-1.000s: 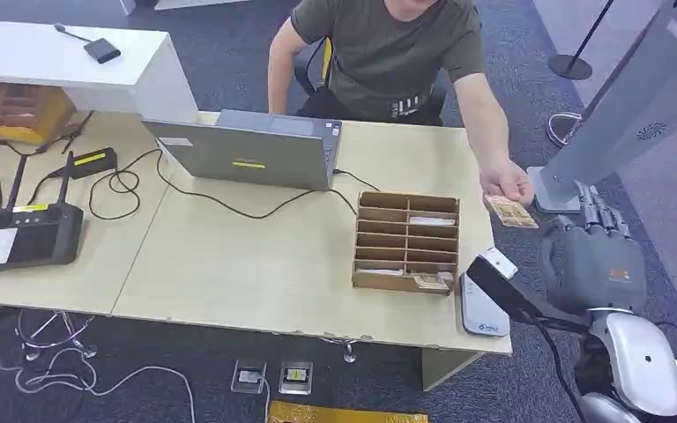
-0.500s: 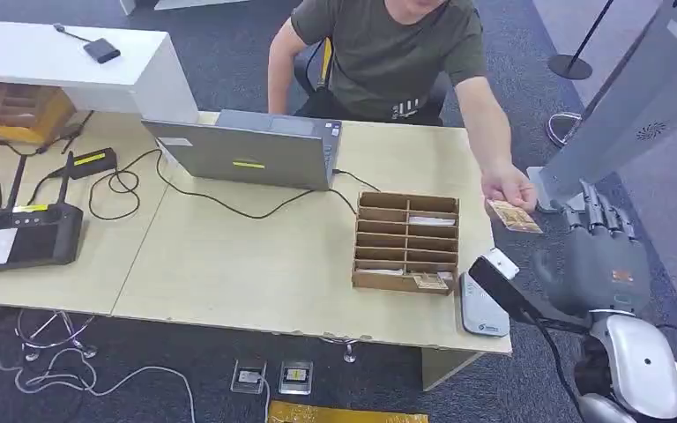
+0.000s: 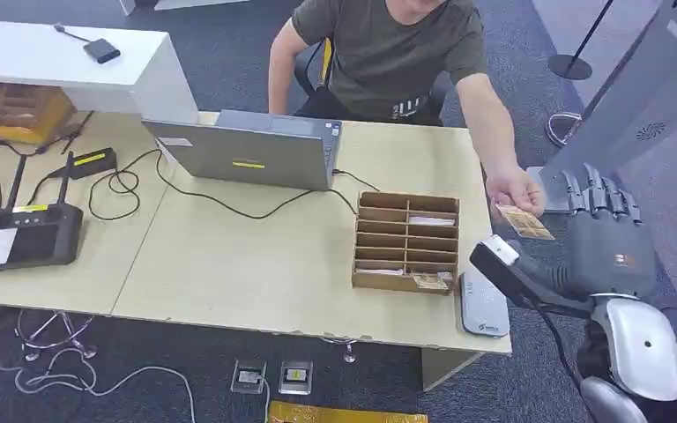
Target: Pass the card to the sensor for recognition and then transmit it.
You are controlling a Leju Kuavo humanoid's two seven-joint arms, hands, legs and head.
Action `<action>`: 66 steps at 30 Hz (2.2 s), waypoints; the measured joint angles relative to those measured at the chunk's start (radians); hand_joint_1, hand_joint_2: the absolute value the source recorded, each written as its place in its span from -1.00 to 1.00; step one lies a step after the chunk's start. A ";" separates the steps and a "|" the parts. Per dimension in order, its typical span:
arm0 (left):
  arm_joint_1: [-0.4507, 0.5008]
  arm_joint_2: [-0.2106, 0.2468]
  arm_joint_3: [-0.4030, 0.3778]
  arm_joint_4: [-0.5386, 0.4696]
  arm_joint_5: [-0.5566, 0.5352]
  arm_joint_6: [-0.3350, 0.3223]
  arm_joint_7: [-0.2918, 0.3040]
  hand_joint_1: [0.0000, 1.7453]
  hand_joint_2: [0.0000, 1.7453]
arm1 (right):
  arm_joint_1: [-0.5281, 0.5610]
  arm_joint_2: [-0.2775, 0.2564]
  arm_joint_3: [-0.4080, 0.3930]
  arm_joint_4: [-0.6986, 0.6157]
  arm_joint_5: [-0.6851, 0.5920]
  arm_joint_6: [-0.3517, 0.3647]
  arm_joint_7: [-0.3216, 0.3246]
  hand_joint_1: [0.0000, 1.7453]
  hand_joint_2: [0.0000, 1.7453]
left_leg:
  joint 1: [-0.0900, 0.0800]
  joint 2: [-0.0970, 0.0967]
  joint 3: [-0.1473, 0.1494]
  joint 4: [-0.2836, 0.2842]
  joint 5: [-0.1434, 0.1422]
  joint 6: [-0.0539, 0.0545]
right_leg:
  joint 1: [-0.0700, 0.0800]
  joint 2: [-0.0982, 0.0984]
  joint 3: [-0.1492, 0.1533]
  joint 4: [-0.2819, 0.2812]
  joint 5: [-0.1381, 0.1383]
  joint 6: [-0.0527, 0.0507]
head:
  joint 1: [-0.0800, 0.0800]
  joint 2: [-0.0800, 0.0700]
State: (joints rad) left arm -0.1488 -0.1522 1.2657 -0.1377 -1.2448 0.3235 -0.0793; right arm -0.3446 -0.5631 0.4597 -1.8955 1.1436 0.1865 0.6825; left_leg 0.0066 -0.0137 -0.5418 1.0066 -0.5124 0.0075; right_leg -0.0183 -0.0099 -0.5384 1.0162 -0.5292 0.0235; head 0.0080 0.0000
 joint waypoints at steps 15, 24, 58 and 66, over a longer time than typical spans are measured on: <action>-0.001 -0.012 0.001 0.000 0.045 0.044 0.021 -1.00 -1.00 | -0.135 0.104 0.117 0.162 -0.049 -0.059 -0.007 -1.00 1.00 | 0.000 0.000 0.000 0.000 0.000 0.000 | 0.000 0.000 0.000 0.001 0.000 0.000 | 0.000 0.000; 0.000 -0.012 0.003 0.000 0.050 0.045 0.024 -1.00 -1.00 | -0.148 0.147 0.160 0.235 -0.052 -0.073 -0.009 -1.00 1.00 | 0.000 0.000 0.000 0.000 0.000 0.000 | 0.000 -0.001 0.000 0.001 0.000 0.000 | 0.000 0.000; 0.002 -0.007 0.001 0.000 -0.026 -0.013 0.006 -1.00 -1.00 | -0.090 0.168 0.112 0.299 0.042 -0.060 0.001 1.00 1.00 | 0.000 0.000 0.001 0.000 0.000 0.000 | 0.000 0.001 0.000 0.001 0.000 0.000 | 0.000 0.000; 0.003 0.000 0.000 0.000 -0.047 -0.026 0.005 -1.00 -1.00 | -0.048 0.142 0.056 0.273 0.040 -0.034 0.001 1.00 1.00 | 0.000 0.001 0.002 0.000 0.000 0.000 | 0.000 0.002 0.000 0.001 0.000 0.000 | 0.000 0.000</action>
State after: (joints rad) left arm -0.1454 -0.1522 1.2661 -0.1377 -1.2913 0.2975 -0.0740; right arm -0.3929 -0.4212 0.5154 -1.6228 1.1841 0.1526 0.6832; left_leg 0.0070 -0.0128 -0.5402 1.0068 -0.5124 0.0074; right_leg -0.0180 -0.0081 -0.5387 1.0168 -0.5295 0.0230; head 0.0080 0.0000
